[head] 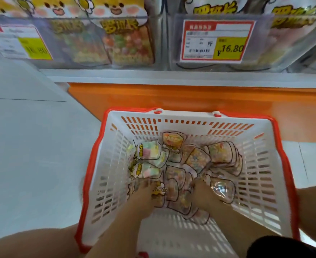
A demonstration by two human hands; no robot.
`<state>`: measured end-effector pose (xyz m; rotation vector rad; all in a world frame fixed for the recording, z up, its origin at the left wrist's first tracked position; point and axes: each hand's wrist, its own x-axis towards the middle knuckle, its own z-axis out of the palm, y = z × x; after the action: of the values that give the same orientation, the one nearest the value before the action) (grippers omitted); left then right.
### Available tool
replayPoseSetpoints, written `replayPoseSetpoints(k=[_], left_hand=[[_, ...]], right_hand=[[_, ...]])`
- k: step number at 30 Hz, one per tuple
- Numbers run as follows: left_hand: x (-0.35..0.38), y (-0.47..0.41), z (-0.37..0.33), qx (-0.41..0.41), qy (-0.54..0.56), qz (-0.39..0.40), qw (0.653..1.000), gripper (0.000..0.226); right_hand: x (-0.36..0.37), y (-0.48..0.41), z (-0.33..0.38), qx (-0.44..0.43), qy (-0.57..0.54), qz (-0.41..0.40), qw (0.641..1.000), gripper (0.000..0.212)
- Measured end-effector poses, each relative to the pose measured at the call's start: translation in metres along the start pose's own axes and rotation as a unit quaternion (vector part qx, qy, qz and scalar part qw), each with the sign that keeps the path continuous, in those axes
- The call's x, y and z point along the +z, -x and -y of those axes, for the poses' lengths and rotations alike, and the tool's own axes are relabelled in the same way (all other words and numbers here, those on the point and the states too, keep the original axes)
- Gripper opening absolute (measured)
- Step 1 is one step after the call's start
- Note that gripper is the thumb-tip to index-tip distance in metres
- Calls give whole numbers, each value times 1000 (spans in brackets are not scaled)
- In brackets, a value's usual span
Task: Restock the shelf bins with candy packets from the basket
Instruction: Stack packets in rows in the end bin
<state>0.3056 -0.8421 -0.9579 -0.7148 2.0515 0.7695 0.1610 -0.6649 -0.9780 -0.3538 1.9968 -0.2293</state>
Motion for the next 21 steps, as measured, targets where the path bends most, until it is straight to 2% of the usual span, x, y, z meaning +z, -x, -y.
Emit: replayPoseSetpoints(k=[2,5,7,10,12,16,19,21], left_hand=[[0,0,4,10,4,-13,1000,65],[-2,-3,8,13,18,-35,999,65],[-3,-7,10,-2,28,-39,999,63],[-4,-7,7,-4,26,-13,1000,61],[-7,-1,1,8,2,3,1000,58],[-11,4,-10,2,-26,34,999,56],[-20,9,-24,-11,-9,42,999,45],[-31,15,-38,-25,25,24,999,33]], right_hand=[[4,-2,-2,8,-15,-15,1000,29],[8,-7,-7,28,-49,-44,997,33],[10,-6,-8,45,-32,-54,997,28],[4,6,1,15,46,11,999,32],[-1,12,6,-3,30,47,998,37],[-31,22,5,1,-142,49,989,23],[-65,33,2,5,-329,34,944,24],[-86,39,-1,-8,-398,5,918,19]])
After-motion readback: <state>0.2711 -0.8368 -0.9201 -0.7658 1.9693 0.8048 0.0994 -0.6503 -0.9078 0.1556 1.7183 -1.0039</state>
